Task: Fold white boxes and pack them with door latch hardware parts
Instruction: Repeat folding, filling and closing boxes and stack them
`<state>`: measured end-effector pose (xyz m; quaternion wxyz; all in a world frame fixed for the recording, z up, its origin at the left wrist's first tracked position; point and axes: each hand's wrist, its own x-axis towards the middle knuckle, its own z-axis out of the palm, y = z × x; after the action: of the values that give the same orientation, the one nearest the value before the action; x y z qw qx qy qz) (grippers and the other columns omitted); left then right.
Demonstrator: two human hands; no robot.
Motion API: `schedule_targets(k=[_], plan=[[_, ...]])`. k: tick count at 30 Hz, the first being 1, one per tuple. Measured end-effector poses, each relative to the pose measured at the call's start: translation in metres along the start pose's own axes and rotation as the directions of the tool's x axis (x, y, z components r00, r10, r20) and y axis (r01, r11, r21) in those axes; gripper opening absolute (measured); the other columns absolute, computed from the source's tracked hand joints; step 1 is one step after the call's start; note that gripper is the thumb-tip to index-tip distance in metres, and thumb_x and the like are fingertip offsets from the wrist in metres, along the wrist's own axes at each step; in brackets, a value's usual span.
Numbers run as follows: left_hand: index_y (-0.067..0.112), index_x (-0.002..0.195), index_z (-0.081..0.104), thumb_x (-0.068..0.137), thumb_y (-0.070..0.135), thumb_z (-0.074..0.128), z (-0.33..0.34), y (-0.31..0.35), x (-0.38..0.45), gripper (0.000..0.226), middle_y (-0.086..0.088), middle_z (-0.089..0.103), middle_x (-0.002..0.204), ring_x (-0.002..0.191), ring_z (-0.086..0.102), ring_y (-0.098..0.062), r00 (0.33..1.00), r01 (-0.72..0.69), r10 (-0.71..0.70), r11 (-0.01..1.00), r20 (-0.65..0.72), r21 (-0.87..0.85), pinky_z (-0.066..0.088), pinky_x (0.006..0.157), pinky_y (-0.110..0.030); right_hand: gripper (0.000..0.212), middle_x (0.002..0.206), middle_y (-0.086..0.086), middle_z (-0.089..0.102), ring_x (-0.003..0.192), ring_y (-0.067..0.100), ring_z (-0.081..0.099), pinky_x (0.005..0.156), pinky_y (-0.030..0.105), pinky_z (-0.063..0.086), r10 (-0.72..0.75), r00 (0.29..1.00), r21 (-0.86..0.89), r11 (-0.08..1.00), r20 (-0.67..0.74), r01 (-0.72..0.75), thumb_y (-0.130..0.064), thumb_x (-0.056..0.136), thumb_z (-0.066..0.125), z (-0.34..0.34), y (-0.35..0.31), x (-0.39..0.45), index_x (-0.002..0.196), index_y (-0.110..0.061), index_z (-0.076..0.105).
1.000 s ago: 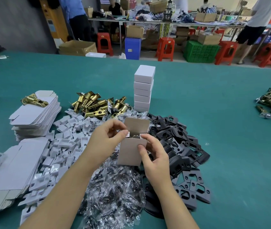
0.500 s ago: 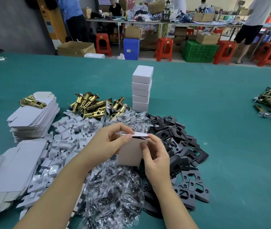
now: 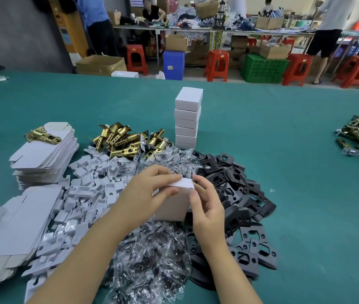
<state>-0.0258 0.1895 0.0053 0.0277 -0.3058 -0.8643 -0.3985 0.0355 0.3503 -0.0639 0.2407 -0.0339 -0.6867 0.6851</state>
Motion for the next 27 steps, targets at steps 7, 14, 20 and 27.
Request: schedule_targets(k=[7,14,20,27], plan=[[0.026,0.122,0.074,0.09,0.037,0.061,-0.0023,0.0019,-0.0016,0.036,0.009,0.066,0.112,0.108,0.051,-0.008,0.994,-0.1,0.105,0.99,-0.044,0.104,0.039,0.093,-0.014,0.029,0.124,-0.026,0.068,0.113,0.008,0.068,0.082,0.027,0.06,-0.079,0.997,-0.141,0.987,-0.01,0.077,-0.051,0.1,0.05,0.0003,-0.0033,0.0007,0.124,-0.063,0.06],[0.027,0.121,0.074,0.091,0.044,0.059,-0.0019,0.0025,-0.0015,0.038,0.018,0.066,0.114,0.107,0.058,0.005,0.996,-0.075,0.077,0.997,-0.047,0.026,0.043,0.09,-0.008,0.032,0.126,-0.029,0.067,0.116,-0.002,0.065,0.088,0.01,0.049,-0.117,0.992,-0.166,0.98,-0.047,0.108,-0.048,0.101,0.05,0.0005,-0.006,-0.0003,0.131,-0.054,0.06],[0.034,0.115,0.076,0.089,0.044,0.064,-0.0028,0.0054,0.0008,0.03,0.022,0.068,0.104,0.1,0.065,-0.005,0.997,-0.068,0.067,0.997,-0.032,-0.028,0.051,0.084,-0.019,0.033,0.102,-0.016,0.073,0.075,-0.009,0.057,0.072,0.011,0.044,-0.109,0.992,-0.2,0.975,-0.067,0.094,-0.053,0.1,0.048,-0.0006,-0.0022,-0.0009,0.13,-0.053,0.059],[0.039,0.115,0.076,0.088,0.046,0.063,-0.0029,0.0052,0.005,0.031,0.021,0.066,0.1,0.097,0.063,-0.007,0.998,-0.055,0.056,0.998,0.011,-0.043,0.046,0.076,-0.014,0.03,0.101,-0.019,0.071,0.09,-0.007,0.063,0.081,0.017,0.05,-0.152,0.986,-0.198,0.971,-0.066,0.136,-0.041,0.101,0.05,0.0002,-0.001,-0.0009,0.124,-0.049,0.068]])
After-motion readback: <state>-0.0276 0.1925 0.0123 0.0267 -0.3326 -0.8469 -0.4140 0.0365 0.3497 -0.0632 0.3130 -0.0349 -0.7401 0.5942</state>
